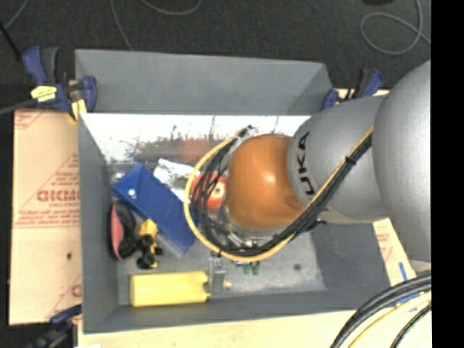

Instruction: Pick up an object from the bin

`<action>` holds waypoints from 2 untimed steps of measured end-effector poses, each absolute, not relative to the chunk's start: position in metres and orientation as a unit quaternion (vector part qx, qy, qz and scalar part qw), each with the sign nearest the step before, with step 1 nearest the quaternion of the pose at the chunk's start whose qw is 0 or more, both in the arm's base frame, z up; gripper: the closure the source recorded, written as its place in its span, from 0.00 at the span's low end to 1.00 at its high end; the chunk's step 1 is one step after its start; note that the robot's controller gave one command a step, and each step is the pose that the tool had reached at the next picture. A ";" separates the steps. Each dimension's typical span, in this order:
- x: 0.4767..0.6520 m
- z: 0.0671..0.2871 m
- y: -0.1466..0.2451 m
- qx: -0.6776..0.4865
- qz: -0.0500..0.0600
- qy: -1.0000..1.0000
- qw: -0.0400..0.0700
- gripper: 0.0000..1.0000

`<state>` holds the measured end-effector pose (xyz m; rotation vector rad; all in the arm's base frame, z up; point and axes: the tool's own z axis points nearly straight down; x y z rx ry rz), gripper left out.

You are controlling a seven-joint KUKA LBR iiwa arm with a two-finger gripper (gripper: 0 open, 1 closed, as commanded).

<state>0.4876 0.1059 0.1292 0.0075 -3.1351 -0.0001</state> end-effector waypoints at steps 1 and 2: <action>0.490 0.133 0.105 0.000 -0.001 -1.000 -0.001 0.00; 0.484 0.094 0.144 0.071 0.001 -0.998 -0.001 0.00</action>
Offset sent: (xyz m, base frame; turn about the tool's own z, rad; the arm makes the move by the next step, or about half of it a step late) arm -0.0109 0.0606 -0.0592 -0.2087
